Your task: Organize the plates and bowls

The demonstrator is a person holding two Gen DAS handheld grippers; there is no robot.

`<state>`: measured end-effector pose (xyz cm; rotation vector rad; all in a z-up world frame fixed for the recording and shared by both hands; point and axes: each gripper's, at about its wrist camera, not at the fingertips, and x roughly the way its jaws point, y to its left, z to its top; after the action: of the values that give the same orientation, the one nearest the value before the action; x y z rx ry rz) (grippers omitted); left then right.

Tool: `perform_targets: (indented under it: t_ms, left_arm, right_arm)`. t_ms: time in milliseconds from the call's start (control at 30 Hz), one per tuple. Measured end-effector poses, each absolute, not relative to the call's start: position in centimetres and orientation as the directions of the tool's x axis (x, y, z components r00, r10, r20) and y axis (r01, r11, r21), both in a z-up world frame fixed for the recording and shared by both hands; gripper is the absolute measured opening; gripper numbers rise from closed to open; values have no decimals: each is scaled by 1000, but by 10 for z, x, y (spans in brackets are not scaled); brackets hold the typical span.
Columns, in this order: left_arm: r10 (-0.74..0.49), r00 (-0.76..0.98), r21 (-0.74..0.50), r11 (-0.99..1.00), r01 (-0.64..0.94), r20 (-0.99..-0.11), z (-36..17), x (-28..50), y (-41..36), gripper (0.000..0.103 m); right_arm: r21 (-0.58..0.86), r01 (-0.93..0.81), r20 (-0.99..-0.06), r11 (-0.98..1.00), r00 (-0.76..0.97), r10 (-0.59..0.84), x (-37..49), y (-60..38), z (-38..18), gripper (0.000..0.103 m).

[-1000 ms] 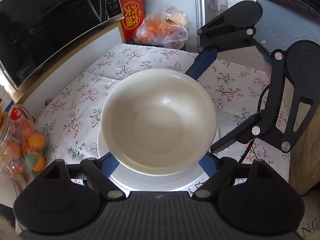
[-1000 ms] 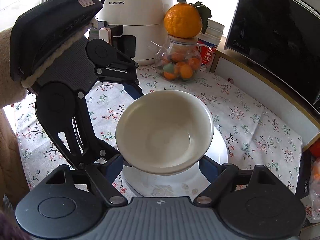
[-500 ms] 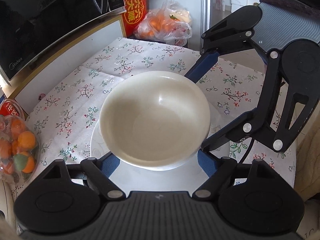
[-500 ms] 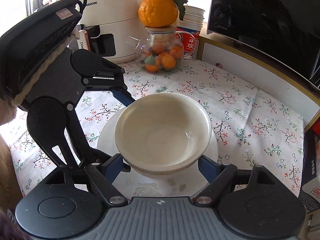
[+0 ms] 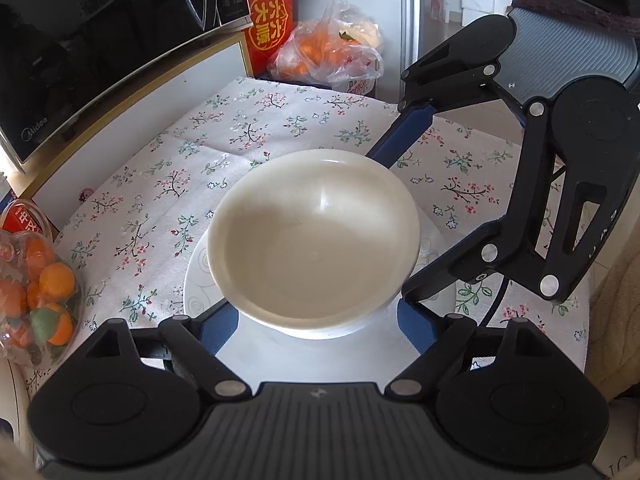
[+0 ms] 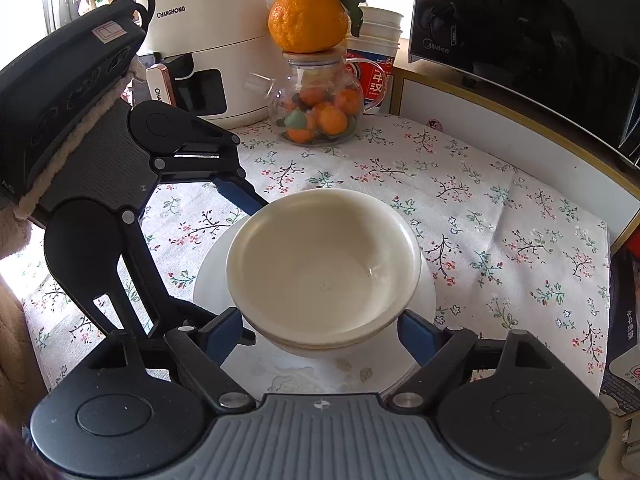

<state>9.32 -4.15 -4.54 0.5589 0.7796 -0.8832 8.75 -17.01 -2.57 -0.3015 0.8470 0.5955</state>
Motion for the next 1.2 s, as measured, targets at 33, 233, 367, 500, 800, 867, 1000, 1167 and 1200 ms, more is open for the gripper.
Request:
perform_targets:
  t_ms: [33, 233, 367, 500, 800, 867, 1000, 1167, 1200]
  left_arm:
    - [-465, 401, 115, 530, 840, -790, -45, 93, -41, 88]
    - [-466, 418, 103, 563, 820, -780, -42, 95, -36, 96]
    - [-465, 433, 93, 591, 801, -772, -38, 94, -28, 98]
    - [-472, 451, 90, 608, 789, -758, -32, 88, -19, 99]
    - [-416, 575, 97, 746, 658, -705, -18, 68, -8, 103]
    - [-367, 610, 119, 784, 609, -702, -18, 64, -11, 103]
    - [-281, 657, 130, 854, 504, -700, -21, 55, -17, 103]
    - [-152, 685, 144, 924, 355, -713, -23, 37, -16, 103]
    - [-139, 682, 131, 935, 329, -718, -23, 32, -15, 103]
  right_arm:
    - [-17, -601, -774, 799, 514, 370, 88, -171, -26, 82]
    - [5, -587, -759, 810, 525, 386, 84, -174, -21, 87]
    - [34, -568, -744, 822, 535, 401, 82, -179, -17, 89]
    - [63, -531, -729, 845, 553, 403, 79, -187, -12, 89]
    - [62, -393, -698, 917, 640, 322, 59, -199, 0, 92]
    - [41, -367, -701, 929, 652, 289, 53, -198, 1, 92]
    - [37, -321, -714, 946, 654, 249, 41, -197, 1, 92]
    - [40, -232, -711, 972, 677, 190, 25, -203, 2, 93]
    - [47, -209, -709, 977, 682, 180, 22, -204, 2, 93]
